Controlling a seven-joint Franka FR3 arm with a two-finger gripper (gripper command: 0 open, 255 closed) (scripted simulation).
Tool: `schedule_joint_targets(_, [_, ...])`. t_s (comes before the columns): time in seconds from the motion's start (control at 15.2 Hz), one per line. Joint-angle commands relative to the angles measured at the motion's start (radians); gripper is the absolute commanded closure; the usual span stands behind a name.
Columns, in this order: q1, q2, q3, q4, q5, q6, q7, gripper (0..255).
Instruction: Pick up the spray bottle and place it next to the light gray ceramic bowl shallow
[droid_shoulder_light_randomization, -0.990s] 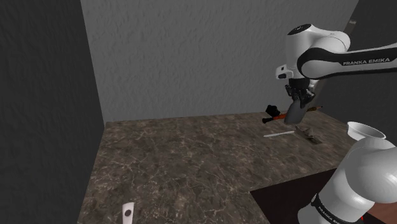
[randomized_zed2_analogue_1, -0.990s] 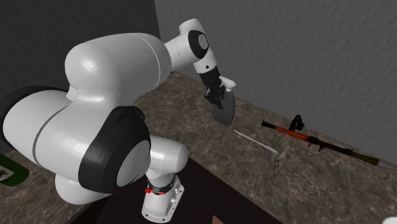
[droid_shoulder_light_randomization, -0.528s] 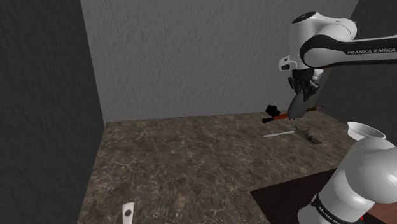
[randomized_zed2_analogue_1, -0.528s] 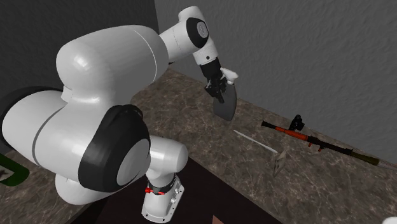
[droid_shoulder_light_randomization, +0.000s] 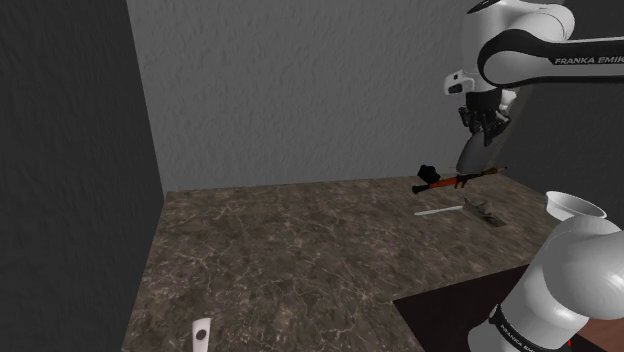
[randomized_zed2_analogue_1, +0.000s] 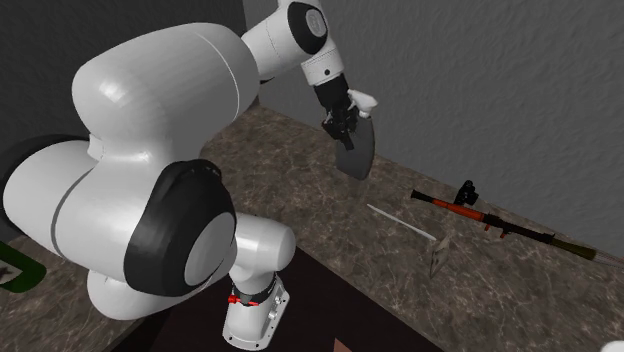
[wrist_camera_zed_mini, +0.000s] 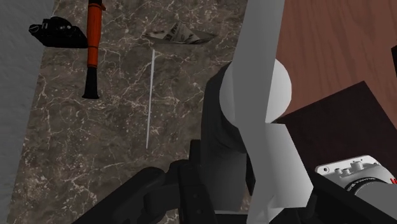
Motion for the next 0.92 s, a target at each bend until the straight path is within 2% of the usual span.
schedule_joint_targets(0.0, [0.000, 0.006, 0.005, 0.032, 0.003, -0.023, -0.013, 255])
schedule_joint_targets(0.33, [0.000, 0.020, 0.015, 0.101, 0.007, -0.072, -0.041, 255])
schedule_joint_targets(0.86, [-0.063, -0.055, -0.153, 0.067, -0.130, 0.006, -0.211, 255])
